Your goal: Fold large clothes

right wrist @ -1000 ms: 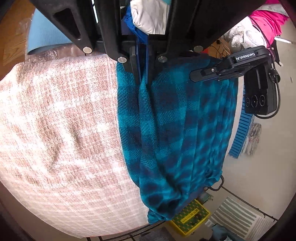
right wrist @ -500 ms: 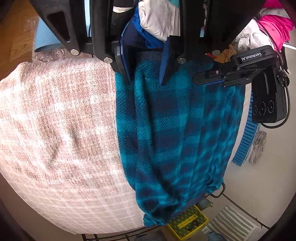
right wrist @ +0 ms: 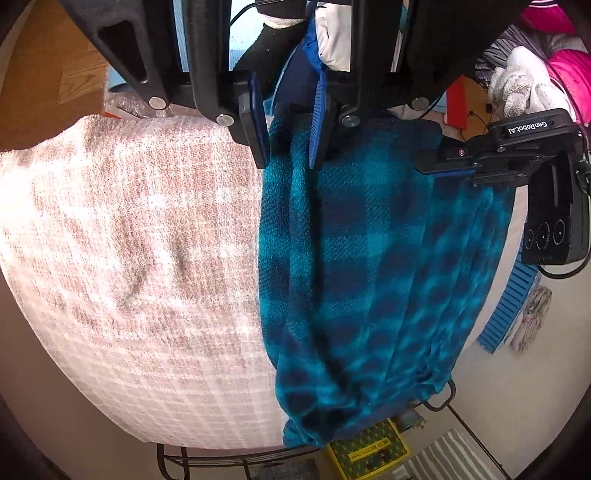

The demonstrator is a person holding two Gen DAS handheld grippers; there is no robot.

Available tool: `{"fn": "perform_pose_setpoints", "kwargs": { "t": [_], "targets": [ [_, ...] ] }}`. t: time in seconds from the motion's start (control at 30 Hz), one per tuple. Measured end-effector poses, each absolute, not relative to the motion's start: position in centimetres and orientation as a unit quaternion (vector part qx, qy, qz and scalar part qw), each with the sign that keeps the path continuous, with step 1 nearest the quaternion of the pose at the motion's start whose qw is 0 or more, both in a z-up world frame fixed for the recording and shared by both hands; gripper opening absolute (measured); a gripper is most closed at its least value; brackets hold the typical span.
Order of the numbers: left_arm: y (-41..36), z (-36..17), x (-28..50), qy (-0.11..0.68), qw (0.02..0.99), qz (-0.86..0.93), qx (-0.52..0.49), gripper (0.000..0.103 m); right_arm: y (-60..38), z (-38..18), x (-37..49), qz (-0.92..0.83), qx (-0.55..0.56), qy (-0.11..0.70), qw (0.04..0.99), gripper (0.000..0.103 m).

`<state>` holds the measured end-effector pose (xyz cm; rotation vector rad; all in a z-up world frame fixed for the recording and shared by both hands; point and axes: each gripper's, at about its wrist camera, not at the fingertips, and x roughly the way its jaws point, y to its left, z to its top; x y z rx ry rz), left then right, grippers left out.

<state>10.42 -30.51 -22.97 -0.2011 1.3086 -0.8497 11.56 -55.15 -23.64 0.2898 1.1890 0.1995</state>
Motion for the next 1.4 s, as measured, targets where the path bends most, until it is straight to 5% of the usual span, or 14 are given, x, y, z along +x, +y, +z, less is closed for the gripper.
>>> {"fn": "perform_pose_setpoints", "kwargs": {
  "t": [0.13, 0.3, 0.67, 0.73, 0.87, 1.07, 1.13, 1.23, 1.4],
  "targets": [
    [-28.9, -20.5, 9.8, 0.563, 0.720, -0.391, -0.105, 0.008, -57.6, -20.0, 12.5, 0.122, 0.189, 0.484, 0.846, 0.040],
    [-31.0, -18.2, 9.3, 0.525, 0.740, -0.411, -0.086, 0.008, -59.5, -19.6, 17.4, 0.110, 0.232, 0.456, 0.852, 0.037],
    [-36.0, -24.0, 11.3, 0.577, 0.688, -0.434, -0.075, 0.008, -59.4, -24.2, 27.2, 0.095, 0.263, 0.481, 0.831, 0.037],
    [-36.4, -24.7, 11.3, 0.582, 0.684, -0.435, -0.069, 0.008, -58.9, -24.9, 28.2, 0.103, 0.258, 0.489, 0.827, 0.033],
    [-36.6, -25.4, 11.8, 0.586, 0.680, -0.436, -0.070, 0.008, -56.5, -25.9, 29.4, 0.119, 0.207, 0.518, 0.821, 0.002],
    [-37.4, -25.8, 11.8, 0.577, 0.685, -0.441, -0.051, 0.008, -57.5, -26.6, 30.3, 0.064, 0.194, 0.526, 0.826, 0.000],
    [-37.8, -25.9, 12.5, 0.582, 0.683, -0.437, -0.055, 0.008, -57.7, -26.0, 29.8, 0.064, 0.198, 0.519, 0.829, 0.002],
    [-37.1, -25.2, 11.7, 0.584, 0.683, -0.436, -0.060, 0.008, -58.8, -24.5, 27.8, 0.043, 0.209, 0.506, 0.836, 0.028],
    [-35.4, -23.0, 10.9, 0.563, 0.687, -0.455, -0.059, 0.008, -60.5, -22.5, 21.9, 0.072, 0.245, 0.489, 0.834, 0.049]
  ]
}}
